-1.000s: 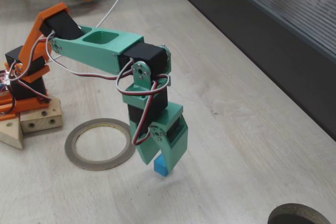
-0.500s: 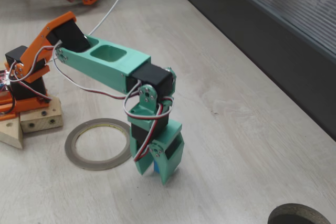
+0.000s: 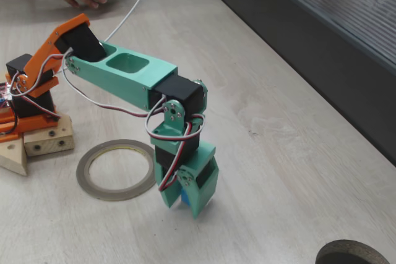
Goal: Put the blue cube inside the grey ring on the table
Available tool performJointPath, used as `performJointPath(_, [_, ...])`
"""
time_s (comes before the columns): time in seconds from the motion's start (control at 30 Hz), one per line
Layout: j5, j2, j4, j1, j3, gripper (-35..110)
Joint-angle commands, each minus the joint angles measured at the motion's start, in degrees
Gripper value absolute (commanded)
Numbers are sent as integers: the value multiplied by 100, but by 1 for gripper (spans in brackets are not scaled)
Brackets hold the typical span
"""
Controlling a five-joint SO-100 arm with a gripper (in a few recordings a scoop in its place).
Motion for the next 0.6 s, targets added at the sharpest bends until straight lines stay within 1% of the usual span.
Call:
performJointPath(0.0, [88, 141, 141, 53, -44, 36])
performJointPath(0.07, [88, 149, 141, 53, -44, 35])
performJointPath(0.13, [114, 149, 141, 62, -79, 31])
performJointPath(0.37, [123, 149, 97, 70, -114, 6])
performJointPath(0.43, [123, 149, 105, 62, -114, 4])
performJointPath(0.57, [123, 149, 123, 70, -114, 3])
